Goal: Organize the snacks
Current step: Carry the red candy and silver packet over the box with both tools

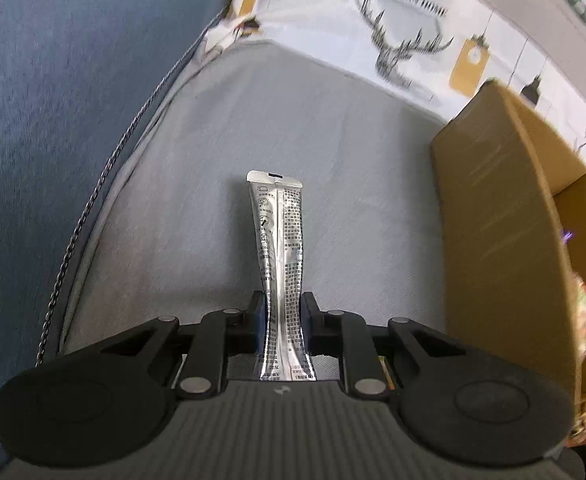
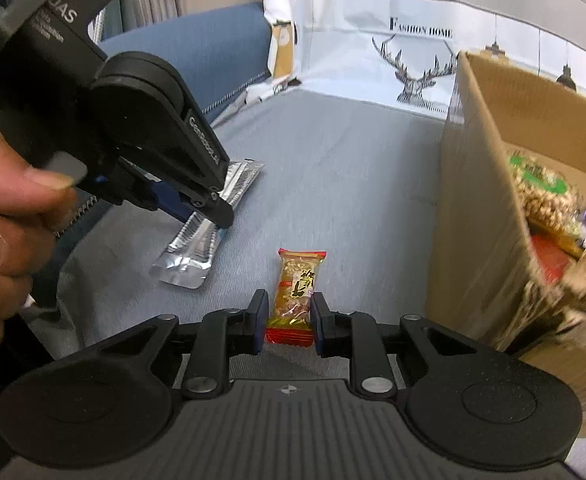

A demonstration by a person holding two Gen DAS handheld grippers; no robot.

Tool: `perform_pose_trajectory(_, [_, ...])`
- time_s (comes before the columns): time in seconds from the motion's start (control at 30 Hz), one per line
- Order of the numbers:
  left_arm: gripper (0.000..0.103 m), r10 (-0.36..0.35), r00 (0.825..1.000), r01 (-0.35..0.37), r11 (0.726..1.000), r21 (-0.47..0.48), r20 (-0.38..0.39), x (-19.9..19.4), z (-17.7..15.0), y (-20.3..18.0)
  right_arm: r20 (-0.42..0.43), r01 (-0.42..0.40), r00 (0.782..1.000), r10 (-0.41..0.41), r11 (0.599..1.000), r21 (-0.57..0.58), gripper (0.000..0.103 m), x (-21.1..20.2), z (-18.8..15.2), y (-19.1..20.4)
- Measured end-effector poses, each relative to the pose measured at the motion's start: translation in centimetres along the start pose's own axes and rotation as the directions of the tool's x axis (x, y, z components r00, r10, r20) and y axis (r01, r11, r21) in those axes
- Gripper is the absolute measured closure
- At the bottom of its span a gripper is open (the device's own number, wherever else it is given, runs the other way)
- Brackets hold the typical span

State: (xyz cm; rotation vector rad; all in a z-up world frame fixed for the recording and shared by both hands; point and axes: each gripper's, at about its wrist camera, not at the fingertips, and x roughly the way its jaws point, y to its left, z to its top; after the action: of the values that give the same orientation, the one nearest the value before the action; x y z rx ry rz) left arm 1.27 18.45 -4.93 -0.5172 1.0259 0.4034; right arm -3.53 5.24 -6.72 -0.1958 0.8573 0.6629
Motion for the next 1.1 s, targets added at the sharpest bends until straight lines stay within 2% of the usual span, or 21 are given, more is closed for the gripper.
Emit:
perform_pose_trajectory(0.27, [0.084, -0.09, 0.989, 0.09, 0.996, 0.007, 0.117, -2.2, 0.5, -1.2, 0.084, 0.001, 0.996, -0.003, 1.0, 0.02, 0.08, -2.6, 2.1, 0.0])
perform_pose_trajectory(0.57, [0.084, -0.173, 0.963, 0.181, 0.983, -0.021, 0.207, -4.0, 1.2, -1.3, 0.158, 0.047, 0.986, -0.051, 0.998, 0.034, 0.08, -6.4, 4.4, -1.3])
perform_pose_trajectory(0.73, [0.084, -0.209, 0.947, 0.218, 0.976, -0.012, 0.245, -4.7, 1.4, -1.8, 0.223, 0.053, 0.972, -0.07, 0.995, 0.079, 0.08, -9.5, 7.1, -3.8])
perform_pose_trajectory(0.8, [0.084, -0.227, 0.939, 0.233, 0.972, 0.005, 0.258, -5.0, 1.3, -2.2, 0.27, 0.048, 0.96, -0.079, 0.992, 0.12, 0.08, -11.3, 9.0, -5.7])
perform_pose_trajectory(0.93, [0.084, -0.26, 0.924, 0.257, 0.965, 0.047, 0.281, -5.5, 1.1, -3.4, 0.369, 0.078, 0.918, -0.145, 0.979, 0.189, 0.08, -14.9, 11.6, -9.9])
perform_pose_trajectory(1.03, [0.084, -0.286, 0.911, 0.272, 0.958, 0.089, 0.298, -5.8, 0.9, -4.7, 0.42, 0.136, 0.881, -0.218, 0.967, 0.215, 0.08, -15.7, 11.3, -12.9])
perform_pose_trajectory(1.1, [0.084, -0.31, 0.898, 0.289, 0.95, 0.115, 0.312, -6.0, 0.7, -5.6, 0.41, 0.187, 0.868, -0.279, 0.95, 0.249, 0.08, -15.1, 9.9, -14.5])
